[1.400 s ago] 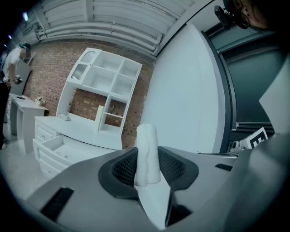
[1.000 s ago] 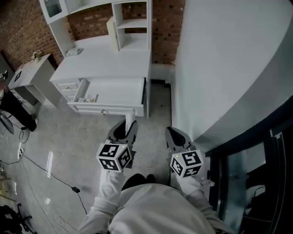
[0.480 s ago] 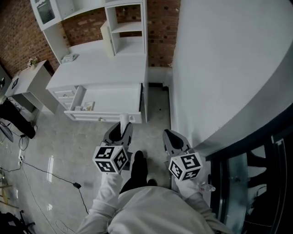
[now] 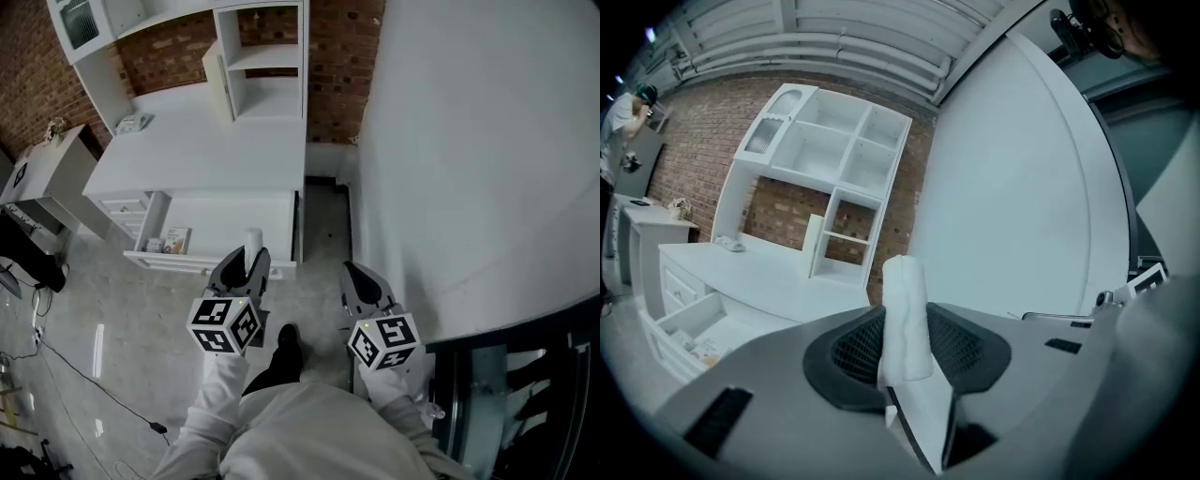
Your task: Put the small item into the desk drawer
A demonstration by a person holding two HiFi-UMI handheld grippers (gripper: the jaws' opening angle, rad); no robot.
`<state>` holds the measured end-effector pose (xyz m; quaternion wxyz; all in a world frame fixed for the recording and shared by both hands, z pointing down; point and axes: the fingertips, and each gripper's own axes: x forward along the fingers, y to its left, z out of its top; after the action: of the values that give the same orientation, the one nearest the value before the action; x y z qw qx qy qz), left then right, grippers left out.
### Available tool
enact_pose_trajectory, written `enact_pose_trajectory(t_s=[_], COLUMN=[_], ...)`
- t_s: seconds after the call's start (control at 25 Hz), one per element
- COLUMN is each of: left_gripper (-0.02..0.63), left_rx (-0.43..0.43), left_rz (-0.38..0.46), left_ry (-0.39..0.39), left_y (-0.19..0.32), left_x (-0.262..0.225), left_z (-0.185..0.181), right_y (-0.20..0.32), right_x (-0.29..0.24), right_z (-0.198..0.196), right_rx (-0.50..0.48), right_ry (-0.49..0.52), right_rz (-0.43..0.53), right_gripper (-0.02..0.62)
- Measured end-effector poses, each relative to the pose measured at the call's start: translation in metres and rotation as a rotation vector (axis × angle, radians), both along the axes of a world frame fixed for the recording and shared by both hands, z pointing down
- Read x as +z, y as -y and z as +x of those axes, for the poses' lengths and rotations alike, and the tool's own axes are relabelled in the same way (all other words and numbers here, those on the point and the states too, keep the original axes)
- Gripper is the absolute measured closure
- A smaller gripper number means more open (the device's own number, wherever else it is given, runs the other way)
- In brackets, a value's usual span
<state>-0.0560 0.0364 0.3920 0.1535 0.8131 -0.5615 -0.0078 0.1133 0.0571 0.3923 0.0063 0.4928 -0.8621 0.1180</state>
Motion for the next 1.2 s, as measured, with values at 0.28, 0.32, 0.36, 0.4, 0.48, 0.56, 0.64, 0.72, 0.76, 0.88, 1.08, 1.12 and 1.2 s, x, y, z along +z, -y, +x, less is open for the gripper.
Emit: enact_pose_trajectory(t_s=[0.28, 0.32, 0.36, 0.4, 0.48, 0.56, 0.64, 0.72, 0.76, 0.88, 1.08, 1.12, 1.2], left_gripper=[0.465, 0.465, 0.465, 0.465, 0.465, 0.465, 0.465, 0.465, 0.465, 0.465, 0.465, 0.465, 0.465], left_rx=[0.016, 0.021, 0.026, 0.032, 0.041, 0.048, 0.056, 0.066, 0.07, 0.076, 0.074, 0.075, 0.077], left_rz=[-0.014, -0.019, -0.022, -0.023, -0.021, -0.015, -0.01, -0.004, 0.0, 0.008, 0.002, 0.0, -0.002], left_ry=[0.007, 0.009, 0.008, 0.007, 0.007, 0.01, 0.014, 0.016, 0.015, 0.019, 0.026, 0.026, 0.027], left_y=[0.069, 0.077, 0.085, 0.093, 0.108, 0.121, 0.133, 0.144, 0.149, 0.16, 0.177, 0.18, 0.185], left_x=[0.006, 0.007, 0.008, 0.009, 0.009, 0.009, 0.011, 0.01, 0.009, 0.008, 0.013, 0.013, 0.014], left_z=[-0.023, -0.025, -0.027, -0.03, -0.035, -0.039, -0.042, -0.045, -0.046, -0.047, -0.048, -0.048, -0.047], right_y=[0.07, 0.078, 0.087, 0.095, 0.111, 0.125, 0.137, 0.147, 0.151, 0.161, 0.173, 0.175, 0.179], right_x=[0.006, 0.007, 0.008, 0.008, 0.008, 0.009, 0.01, 0.009, 0.007, 0.004, 0.0, -0.001, -0.001], right_z=[-0.024, -0.026, -0.028, -0.031, -0.037, -0.042, -0.047, -0.052, -0.054, -0.058, -0.059, -0.058, -0.056], right_rx=[0.026, 0.032, 0.038, 0.044, 0.054, 0.061, 0.068, 0.074, 0.075, 0.076, 0.089, 0.093, 0.102], right_ry=[0.004, 0.005, 0.007, 0.009, 0.009, 0.005, 0.003, 0.003, 0.003, 0.008, 0.016, 0.019, 0.024], right_rz=[-0.02, -0.025, -0.03, -0.032, -0.031, -0.031, -0.032, -0.029, -0.026, -0.019, -0.016, -0.017, -0.018], right_gripper=[0.568, 0.568, 0.568, 0.568, 0.568, 0.568, 0.568, 0.568, 0.568, 0.568, 0.568, 0.568, 0.568])
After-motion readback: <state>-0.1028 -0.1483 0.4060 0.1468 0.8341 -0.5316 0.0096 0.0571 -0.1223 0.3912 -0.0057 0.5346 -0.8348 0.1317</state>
